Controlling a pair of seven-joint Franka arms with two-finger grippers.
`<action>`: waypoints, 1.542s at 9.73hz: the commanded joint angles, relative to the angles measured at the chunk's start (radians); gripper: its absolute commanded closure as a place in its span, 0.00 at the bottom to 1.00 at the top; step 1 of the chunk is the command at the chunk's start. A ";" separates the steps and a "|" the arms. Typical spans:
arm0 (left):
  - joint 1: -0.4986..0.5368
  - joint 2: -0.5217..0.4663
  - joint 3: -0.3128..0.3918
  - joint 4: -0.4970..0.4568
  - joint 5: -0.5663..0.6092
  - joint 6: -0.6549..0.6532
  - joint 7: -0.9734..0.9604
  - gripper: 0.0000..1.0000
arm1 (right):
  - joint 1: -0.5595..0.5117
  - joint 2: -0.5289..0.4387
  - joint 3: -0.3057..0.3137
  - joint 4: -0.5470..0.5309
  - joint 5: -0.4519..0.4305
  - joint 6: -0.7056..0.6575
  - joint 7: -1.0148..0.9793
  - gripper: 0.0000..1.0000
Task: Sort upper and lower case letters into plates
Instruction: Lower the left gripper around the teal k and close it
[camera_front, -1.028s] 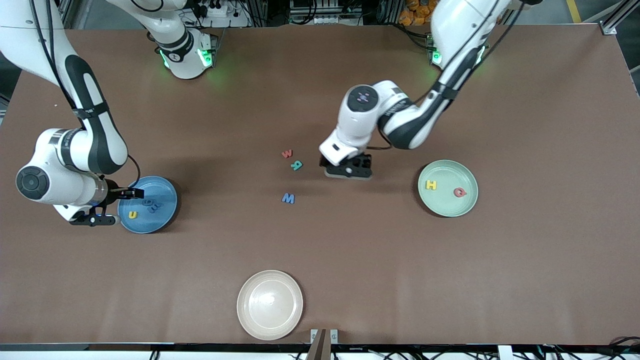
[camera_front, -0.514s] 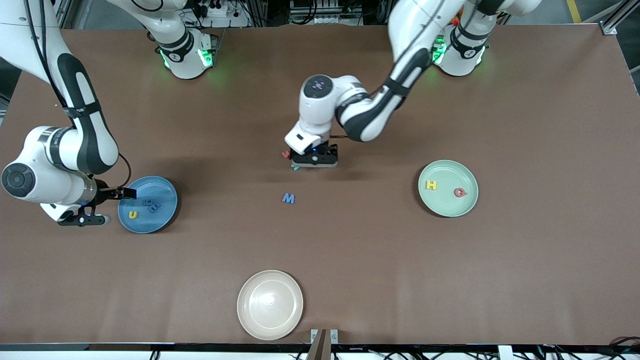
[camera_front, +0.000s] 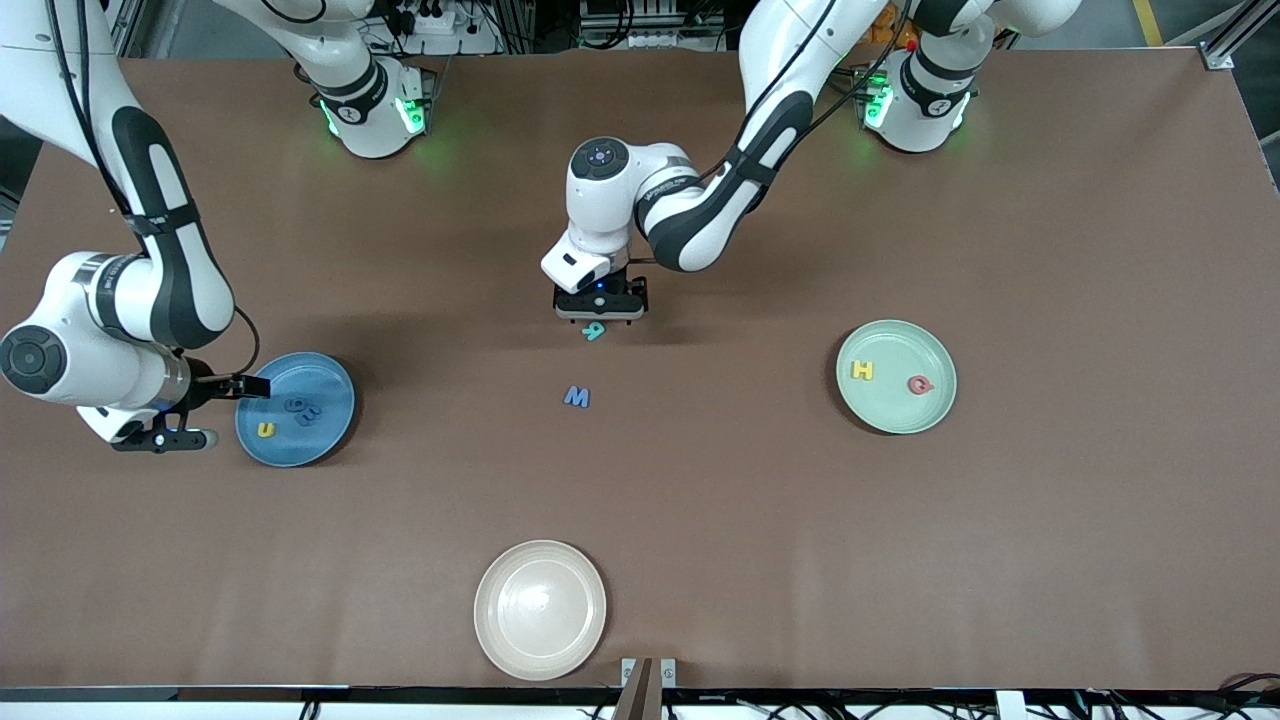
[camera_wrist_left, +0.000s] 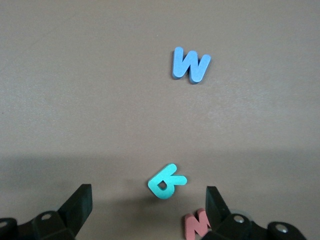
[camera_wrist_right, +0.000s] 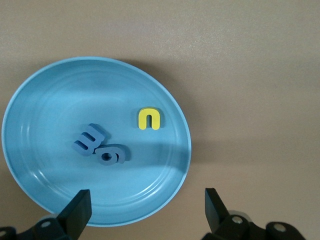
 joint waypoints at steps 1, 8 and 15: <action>-0.032 0.062 0.021 0.062 0.084 -0.017 0.042 0.00 | -0.016 -0.013 0.012 -0.004 -0.007 -0.006 -0.012 0.00; -0.018 0.091 0.020 0.062 0.089 -0.015 0.516 0.00 | -0.017 -0.013 0.013 0.006 -0.010 -0.006 -0.012 0.00; -0.023 0.107 0.020 0.093 0.082 -0.015 0.504 0.27 | -0.016 -0.001 0.013 0.016 -0.010 -0.001 -0.012 0.00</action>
